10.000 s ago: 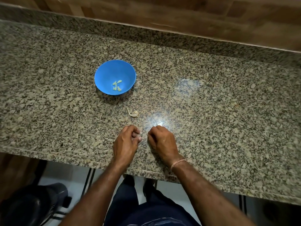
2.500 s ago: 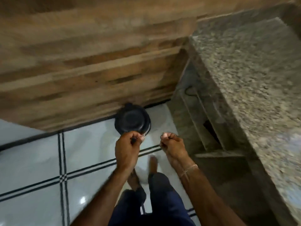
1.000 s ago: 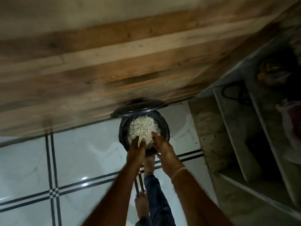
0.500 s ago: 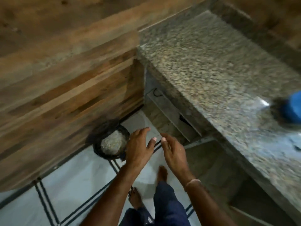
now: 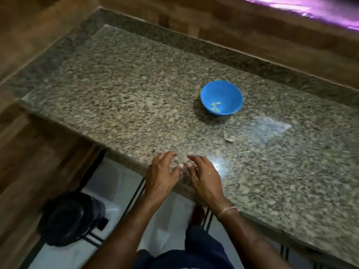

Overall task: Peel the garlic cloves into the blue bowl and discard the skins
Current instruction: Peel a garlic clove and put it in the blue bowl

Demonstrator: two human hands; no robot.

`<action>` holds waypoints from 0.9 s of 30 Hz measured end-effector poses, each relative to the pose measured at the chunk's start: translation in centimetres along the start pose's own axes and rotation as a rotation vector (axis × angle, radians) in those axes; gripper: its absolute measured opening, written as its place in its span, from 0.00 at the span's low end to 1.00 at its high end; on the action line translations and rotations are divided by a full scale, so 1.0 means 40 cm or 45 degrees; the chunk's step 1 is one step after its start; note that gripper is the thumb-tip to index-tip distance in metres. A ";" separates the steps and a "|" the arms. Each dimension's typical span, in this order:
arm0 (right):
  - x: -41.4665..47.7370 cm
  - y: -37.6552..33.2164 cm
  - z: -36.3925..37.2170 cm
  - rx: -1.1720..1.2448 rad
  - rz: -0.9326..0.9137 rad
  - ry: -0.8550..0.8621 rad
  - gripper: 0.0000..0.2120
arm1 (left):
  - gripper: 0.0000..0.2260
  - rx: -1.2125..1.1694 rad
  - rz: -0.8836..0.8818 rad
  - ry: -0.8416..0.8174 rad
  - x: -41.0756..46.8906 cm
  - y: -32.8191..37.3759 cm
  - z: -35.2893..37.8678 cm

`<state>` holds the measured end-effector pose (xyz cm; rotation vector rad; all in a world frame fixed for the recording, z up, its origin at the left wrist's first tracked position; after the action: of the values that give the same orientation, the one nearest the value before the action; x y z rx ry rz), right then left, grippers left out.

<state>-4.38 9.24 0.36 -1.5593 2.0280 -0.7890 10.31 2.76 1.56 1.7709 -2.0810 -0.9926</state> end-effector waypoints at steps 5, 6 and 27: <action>0.044 0.170 -0.128 -0.080 0.084 0.101 0.18 | 0.14 0.057 0.104 -0.041 0.091 0.136 0.131; 0.050 0.200 -0.150 -0.105 0.110 0.140 0.18 | 0.13 0.069 0.124 -0.051 0.104 0.157 0.152; 0.166 0.320 -0.227 -0.406 0.449 0.292 0.19 | 0.04 0.129 0.365 0.073 0.338 0.402 0.128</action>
<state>-21.08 6.75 -1.86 -1.2493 2.6075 -0.5462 -8.44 -7.58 4.51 1.4675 -2.3012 -0.7599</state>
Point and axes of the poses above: each hand's wrist, its own x-axis towards the middle knuckle, its own z-axis out of the palm, y = z × x, the point moved 4 cm from there along x, towards the middle knuckle, and after that the axes turned 4 degrees about -z, right-handed, at the moved point
